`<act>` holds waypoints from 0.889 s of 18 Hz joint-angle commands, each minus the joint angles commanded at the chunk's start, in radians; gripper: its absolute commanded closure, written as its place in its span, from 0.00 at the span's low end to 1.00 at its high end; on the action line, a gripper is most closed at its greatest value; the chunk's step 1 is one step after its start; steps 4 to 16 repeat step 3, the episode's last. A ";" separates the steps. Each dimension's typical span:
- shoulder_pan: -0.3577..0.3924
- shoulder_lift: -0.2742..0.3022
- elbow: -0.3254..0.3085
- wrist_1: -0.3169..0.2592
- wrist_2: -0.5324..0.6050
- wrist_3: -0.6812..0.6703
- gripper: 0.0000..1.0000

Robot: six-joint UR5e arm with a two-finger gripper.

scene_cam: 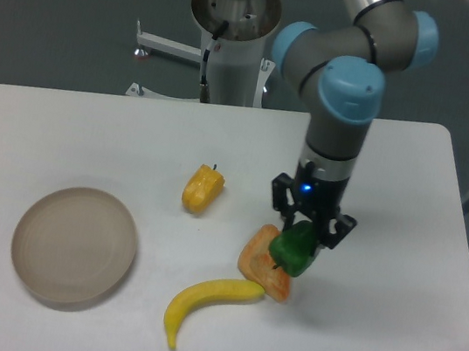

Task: Pick up the green pepper from the plate
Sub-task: 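Lift the green pepper off the plate and carry it toward the bread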

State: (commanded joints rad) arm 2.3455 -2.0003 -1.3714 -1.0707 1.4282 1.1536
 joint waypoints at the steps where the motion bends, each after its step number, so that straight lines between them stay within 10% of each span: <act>1: 0.000 -0.002 0.002 0.000 0.002 0.000 0.73; 16: 0.002 -0.002 0.002 0.000 0.000 0.000 0.73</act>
